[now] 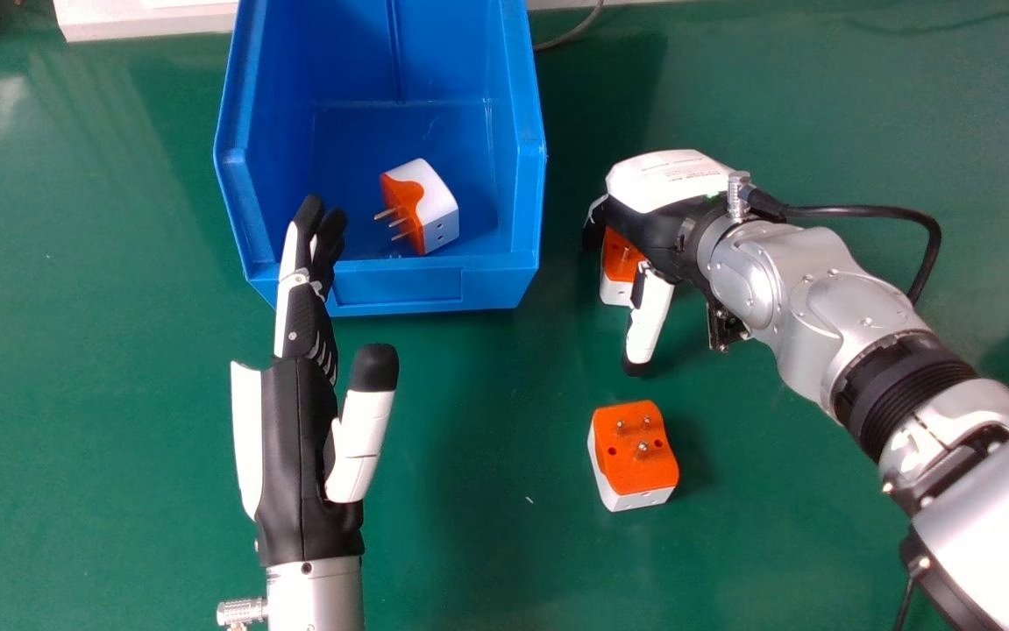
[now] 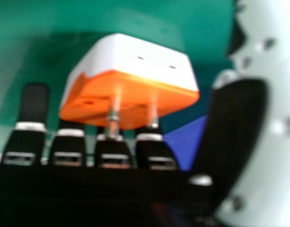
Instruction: Pick all objects and put in blue box
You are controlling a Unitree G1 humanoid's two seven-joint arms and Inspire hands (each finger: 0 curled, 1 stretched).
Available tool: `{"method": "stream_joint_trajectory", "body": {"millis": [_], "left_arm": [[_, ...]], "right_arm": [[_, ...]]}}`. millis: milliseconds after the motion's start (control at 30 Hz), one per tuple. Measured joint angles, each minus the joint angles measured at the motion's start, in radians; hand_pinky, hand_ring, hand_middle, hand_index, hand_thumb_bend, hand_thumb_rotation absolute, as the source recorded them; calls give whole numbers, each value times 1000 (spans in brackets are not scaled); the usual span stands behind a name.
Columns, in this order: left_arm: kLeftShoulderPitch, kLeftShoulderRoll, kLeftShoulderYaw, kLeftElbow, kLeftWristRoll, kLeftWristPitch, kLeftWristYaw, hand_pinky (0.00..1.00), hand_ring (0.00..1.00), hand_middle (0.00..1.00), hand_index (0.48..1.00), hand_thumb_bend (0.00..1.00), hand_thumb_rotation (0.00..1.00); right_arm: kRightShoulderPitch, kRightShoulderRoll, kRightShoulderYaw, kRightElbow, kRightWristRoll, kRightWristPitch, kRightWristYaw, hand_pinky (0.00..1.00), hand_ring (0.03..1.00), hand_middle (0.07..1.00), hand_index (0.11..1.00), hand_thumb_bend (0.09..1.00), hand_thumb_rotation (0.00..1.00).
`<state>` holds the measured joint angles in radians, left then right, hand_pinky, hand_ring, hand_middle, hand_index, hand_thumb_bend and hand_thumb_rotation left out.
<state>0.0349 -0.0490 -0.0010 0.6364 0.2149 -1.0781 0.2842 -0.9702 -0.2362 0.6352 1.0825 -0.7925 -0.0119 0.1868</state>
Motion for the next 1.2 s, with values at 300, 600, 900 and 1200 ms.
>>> {"method": "stream_joint_trajectory", "body": {"millis": [300,600,900,1200], "left_arm": [[-1,0,0,1,0,0,0,991,947,942,944,907,947],[-1,0,0,1,0,0,-1,987,947,941,942,910,943],[-1,0,0,2,0,0,-1,987,946,942,943,910,945],[-1,0,0,3,-2,0,-1,987,946,943,944,911,944]], "right_arm": [[0,-2,-1,-1,2,-9,-17,466,620,744,756,919,28],[0,-2,-3,3,4,-22,-21,420,550,690,733,786,5],[12,-3,-1,10,4,-51,-68,410,478,594,607,627,2],[20,3,-6,16,8,-73,-93,408,444,552,544,560,0]]}}
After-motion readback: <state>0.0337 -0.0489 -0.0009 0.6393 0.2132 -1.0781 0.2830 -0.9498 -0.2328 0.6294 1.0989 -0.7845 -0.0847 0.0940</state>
